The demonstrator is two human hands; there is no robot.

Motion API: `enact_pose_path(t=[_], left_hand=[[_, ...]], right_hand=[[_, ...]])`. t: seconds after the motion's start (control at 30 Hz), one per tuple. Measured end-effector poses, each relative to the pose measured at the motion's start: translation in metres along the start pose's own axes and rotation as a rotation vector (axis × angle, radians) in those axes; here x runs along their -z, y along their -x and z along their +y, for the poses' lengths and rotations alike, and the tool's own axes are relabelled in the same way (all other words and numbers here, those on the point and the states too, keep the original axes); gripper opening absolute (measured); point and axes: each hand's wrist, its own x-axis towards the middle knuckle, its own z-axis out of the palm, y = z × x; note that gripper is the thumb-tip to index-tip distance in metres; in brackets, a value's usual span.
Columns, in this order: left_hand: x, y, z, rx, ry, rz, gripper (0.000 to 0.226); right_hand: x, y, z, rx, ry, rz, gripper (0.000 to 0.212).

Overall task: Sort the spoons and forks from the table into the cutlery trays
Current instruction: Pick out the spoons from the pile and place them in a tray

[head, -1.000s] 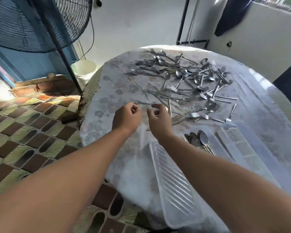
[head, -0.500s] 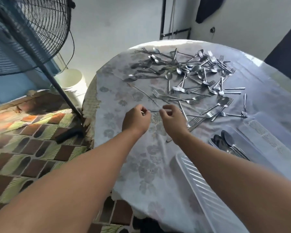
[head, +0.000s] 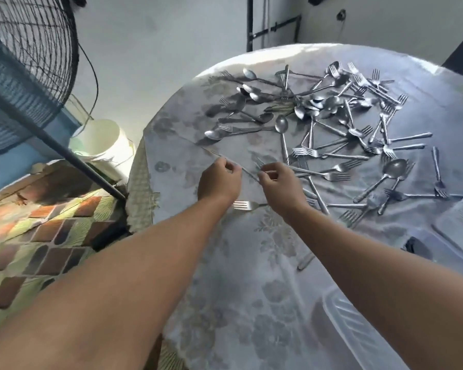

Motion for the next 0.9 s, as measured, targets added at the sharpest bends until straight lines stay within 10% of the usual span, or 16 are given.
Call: enact_pose_path(t=[0.9], left_hand=[[0.006, -0.222, -0.059, -0.132, 0.025, -0.082, 0.014]], right_hand=[[-0.114, -0.163, -0.051, 0.103, 0.894, -0.079, 0.055]])
